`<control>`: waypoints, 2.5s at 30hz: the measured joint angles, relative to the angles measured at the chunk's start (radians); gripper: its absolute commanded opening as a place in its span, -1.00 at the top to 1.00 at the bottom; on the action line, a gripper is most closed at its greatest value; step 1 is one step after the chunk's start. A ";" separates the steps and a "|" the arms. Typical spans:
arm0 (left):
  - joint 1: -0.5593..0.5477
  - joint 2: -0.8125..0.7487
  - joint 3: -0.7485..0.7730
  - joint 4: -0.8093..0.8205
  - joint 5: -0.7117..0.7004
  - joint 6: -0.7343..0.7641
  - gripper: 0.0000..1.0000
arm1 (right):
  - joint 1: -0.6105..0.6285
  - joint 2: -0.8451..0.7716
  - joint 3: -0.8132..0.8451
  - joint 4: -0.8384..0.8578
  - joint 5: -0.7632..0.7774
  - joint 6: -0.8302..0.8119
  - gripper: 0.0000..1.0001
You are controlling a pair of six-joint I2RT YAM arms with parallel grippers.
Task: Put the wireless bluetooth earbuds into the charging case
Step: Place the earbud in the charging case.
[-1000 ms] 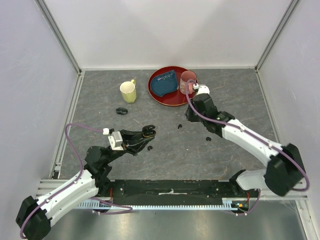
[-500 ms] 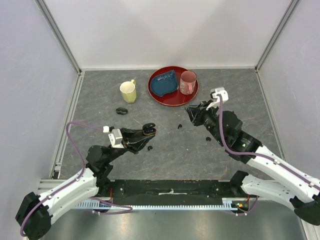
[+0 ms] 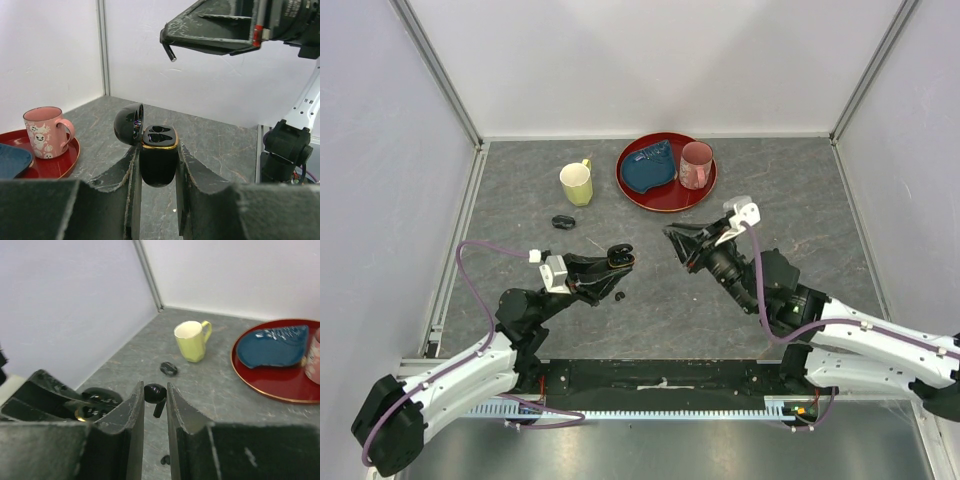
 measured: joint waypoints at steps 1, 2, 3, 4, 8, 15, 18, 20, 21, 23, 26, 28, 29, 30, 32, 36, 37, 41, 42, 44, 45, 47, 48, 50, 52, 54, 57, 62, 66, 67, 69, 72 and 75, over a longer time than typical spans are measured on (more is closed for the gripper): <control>0.000 0.002 0.000 0.003 0.000 -0.001 0.95 | 0.020 0.002 0.000 0.007 0.007 -0.006 1.00; 0.000 0.003 0.000 0.007 0.000 -0.002 0.95 | 0.048 0.010 -0.006 0.035 0.021 -0.027 1.00; 0.000 0.005 0.000 0.010 0.000 -0.002 0.95 | 0.070 0.018 -0.007 0.055 0.033 -0.040 1.00; 0.000 0.007 0.000 0.014 0.000 -0.003 0.95 | 0.089 0.028 -0.007 0.075 0.042 -0.053 1.00; 0.000 0.009 0.000 0.024 0.000 -0.006 0.96 | 0.140 0.071 -0.007 0.142 0.066 -0.086 1.00; 0.000 0.009 0.000 0.026 0.000 -0.007 0.96 | 0.172 0.130 -0.013 0.226 0.069 -0.101 1.00; 0.000 0.009 0.000 0.028 0.001 -0.008 0.95 | 0.175 0.146 -0.013 0.245 0.063 -0.100 1.00; 0.000 0.009 0.000 0.028 0.001 -0.009 0.95 | 0.176 0.155 -0.013 0.253 0.055 -0.100 1.00; 0.000 0.009 0.000 0.028 0.001 -0.010 0.95 | 0.177 0.161 -0.013 0.256 0.050 -0.099 1.00; 0.000 0.009 0.000 0.028 0.001 -0.010 0.95 | 0.177 0.173 -0.013 0.260 0.034 -0.100 1.00; 0.000 0.008 0.000 0.029 0.001 -0.013 0.96 | 0.178 0.191 -0.013 0.260 0.016 -0.101 1.00; 0.000 0.008 0.000 0.029 0.001 -0.015 0.96 | 0.178 0.204 -0.013 0.260 0.002 -0.103 1.00; 0.000 0.008 0.000 0.029 0.001 -0.016 0.96 | 0.179 0.209 -0.013 0.260 -0.003 -0.106 1.00; 0.000 0.008 0.000 0.029 0.001 -0.016 0.95 | 0.179 0.214 -0.013 0.260 -0.010 -0.106 1.00; 0.000 0.008 0.000 0.029 0.001 -0.017 0.95 | 0.179 0.221 -0.013 0.260 -0.018 -0.108 1.00; 0.000 0.008 0.000 0.030 0.001 -0.017 0.96 | 0.179 0.227 -0.013 0.260 -0.018 -0.111 1.00; 0.000 0.008 0.000 0.030 0.001 -0.017 0.95 | 0.179 0.227 -0.013 0.260 -0.018 -0.114 1.00; 0.000 0.008 0.000 0.036 0.001 -0.018 0.96 | 0.179 0.228 -0.013 0.261 -0.018 -0.120 1.00; 0.000 0.008 0.000 0.038 0.001 -0.018 0.96 | 0.179 0.229 -0.013 0.261 -0.018 -0.121 1.00; 0.000 0.006 0.000 0.043 0.002 -0.018 0.95 | 0.179 0.230 -0.013 0.266 -0.018 -0.121 1.00; 0.000 0.005 0.000 0.044 0.002 -0.018 0.95 | 0.179 0.232 -0.013 0.269 -0.018 -0.121 1.00; 0.000 0.002 0.000 0.045 0.002 -0.018 0.96 | 0.179 0.233 -0.013 0.275 -0.017 -0.124 1.00; 0.000 0.001 0.000 0.047 0.002 -0.018 0.95 | 0.179 0.233 -0.013 0.279 -0.017 -0.126 1.00; 0.000 0.000 0.000 0.050 0.003 -0.018 0.96 | 0.179 0.235 -0.013 0.285 -0.016 -0.129 1.00; 0.000 0.000 0.000 0.050 0.003 -0.019 0.95 | 0.179 0.238 -0.013 0.289 -0.014 -0.133 1.00; 0.000 -0.001 0.000 0.051 0.005 -0.019 0.95 | 0.179 0.240 -0.013 0.290 -0.014 -0.136 1.00; 0.000 -0.002 0.000 0.050 0.006 -0.024 0.95 | 0.179 0.242 -0.018 0.293 -0.013 -0.143 1.00; 0.000 -0.005 0.000 0.049 0.006 -0.026 0.95 | 0.179 0.242 -0.023 0.302 -0.014 -0.163 1.00; 0.000 -0.005 0.000 0.048 0.006 -0.026 0.95 | 0.179 0.241 -0.024 0.304 -0.014 -0.187 1.00; 0.000 -0.005 0.000 0.048 0.006 -0.026 0.95 | 0.179 0.241 -0.024 0.304 -0.014 -0.193 1.00; 0.000 -0.005 0.000 0.048 0.006 -0.026 0.95 | 0.179 0.241 -0.024 0.304 -0.015 -0.206 1.00; 0.000 -0.004 0.000 0.047 0.006 -0.026 0.95 | 0.180 0.241 -0.024 0.303 -0.017 -0.218 1.00; 0.000 -0.004 0.000 0.046 0.006 -0.026 0.95 | 0.180 0.241 -0.024 0.299 -0.018 -0.222 1.00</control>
